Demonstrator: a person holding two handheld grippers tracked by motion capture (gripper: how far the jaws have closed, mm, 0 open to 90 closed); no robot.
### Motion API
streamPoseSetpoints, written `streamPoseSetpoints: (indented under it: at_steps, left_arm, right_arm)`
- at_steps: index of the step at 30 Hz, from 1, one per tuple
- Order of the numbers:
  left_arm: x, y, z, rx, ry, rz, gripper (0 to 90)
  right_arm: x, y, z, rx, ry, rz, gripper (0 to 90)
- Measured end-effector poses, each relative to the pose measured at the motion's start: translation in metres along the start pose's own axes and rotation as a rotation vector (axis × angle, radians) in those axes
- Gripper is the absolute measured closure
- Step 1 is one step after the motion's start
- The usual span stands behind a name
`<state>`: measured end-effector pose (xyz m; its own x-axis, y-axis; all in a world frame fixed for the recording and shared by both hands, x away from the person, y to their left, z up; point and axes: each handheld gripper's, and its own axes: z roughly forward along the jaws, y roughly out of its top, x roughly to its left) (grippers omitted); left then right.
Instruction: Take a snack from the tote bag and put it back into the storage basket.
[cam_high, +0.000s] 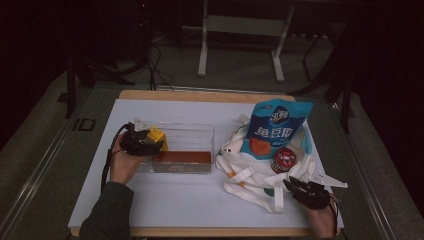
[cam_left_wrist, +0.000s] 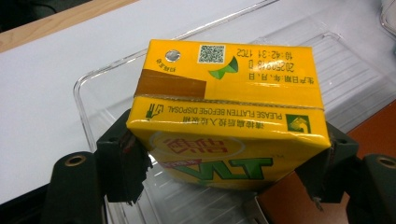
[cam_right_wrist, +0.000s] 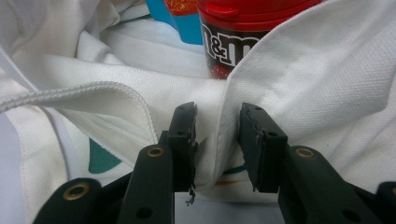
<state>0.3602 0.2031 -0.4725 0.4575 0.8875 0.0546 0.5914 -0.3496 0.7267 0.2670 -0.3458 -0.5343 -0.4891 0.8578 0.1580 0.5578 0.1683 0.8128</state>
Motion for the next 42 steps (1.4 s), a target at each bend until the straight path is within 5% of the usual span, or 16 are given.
streamPoseSetpoints:
  at_steps: [29,42]
  left_arm:
    - [-0.007,-0.016,-0.019,-0.007,0.027,-0.009,26.3]
    - [-0.004,-0.025,-0.030,-0.050,0.024,-0.040,27.2]
  right_arm:
    - [0.000,0.000,0.000,0.000,0.000,0.000,66.1]
    - [0.000,0.000,0.000,0.000,0.000,-0.001,65.7]
